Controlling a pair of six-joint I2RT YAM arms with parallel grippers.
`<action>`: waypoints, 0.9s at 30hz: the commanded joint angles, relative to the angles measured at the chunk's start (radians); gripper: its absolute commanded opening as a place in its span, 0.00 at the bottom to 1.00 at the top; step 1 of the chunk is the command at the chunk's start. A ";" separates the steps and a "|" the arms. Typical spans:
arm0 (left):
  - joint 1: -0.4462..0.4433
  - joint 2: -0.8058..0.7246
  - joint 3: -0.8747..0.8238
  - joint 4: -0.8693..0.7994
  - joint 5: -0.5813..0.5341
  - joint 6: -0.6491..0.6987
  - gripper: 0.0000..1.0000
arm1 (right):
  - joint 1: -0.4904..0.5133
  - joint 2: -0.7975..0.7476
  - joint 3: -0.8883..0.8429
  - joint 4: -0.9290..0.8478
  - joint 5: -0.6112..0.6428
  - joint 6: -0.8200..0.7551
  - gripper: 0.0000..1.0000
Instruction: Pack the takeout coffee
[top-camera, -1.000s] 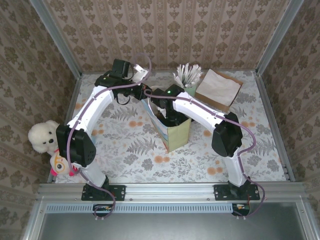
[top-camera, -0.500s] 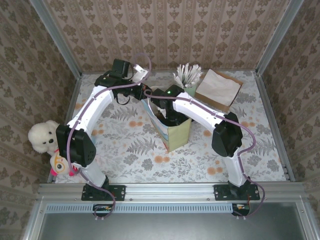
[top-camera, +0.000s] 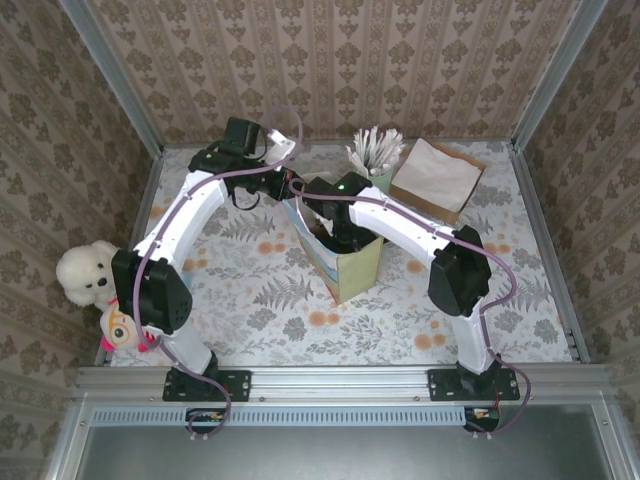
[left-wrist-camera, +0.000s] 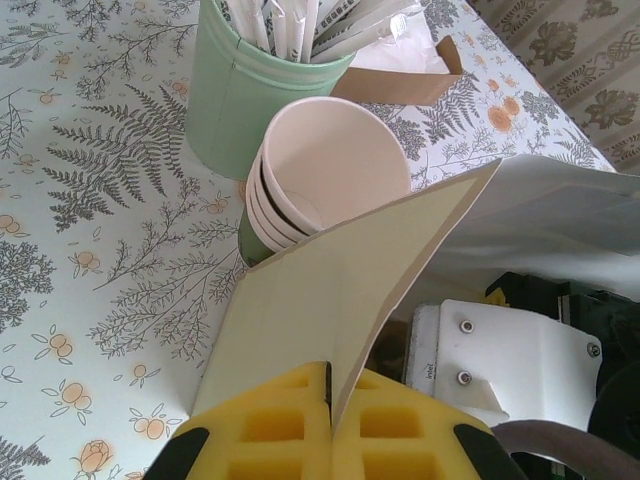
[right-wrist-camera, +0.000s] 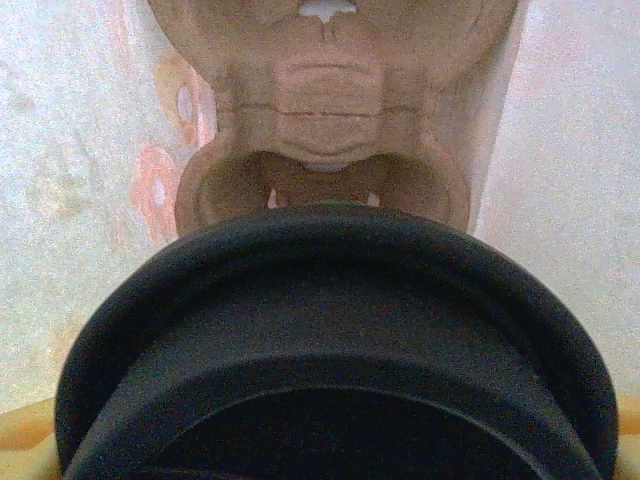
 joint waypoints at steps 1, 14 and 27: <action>0.001 0.000 0.032 -0.017 0.028 0.013 0.00 | 0.001 -0.048 -0.032 0.034 0.021 0.012 0.50; 0.001 0.005 0.024 -0.017 0.029 0.008 0.00 | 0.000 -0.047 -0.054 0.056 0.021 0.011 0.50; -0.002 0.007 0.021 -0.016 0.031 0.000 0.00 | 0.001 -0.074 -0.084 0.097 0.027 0.009 0.48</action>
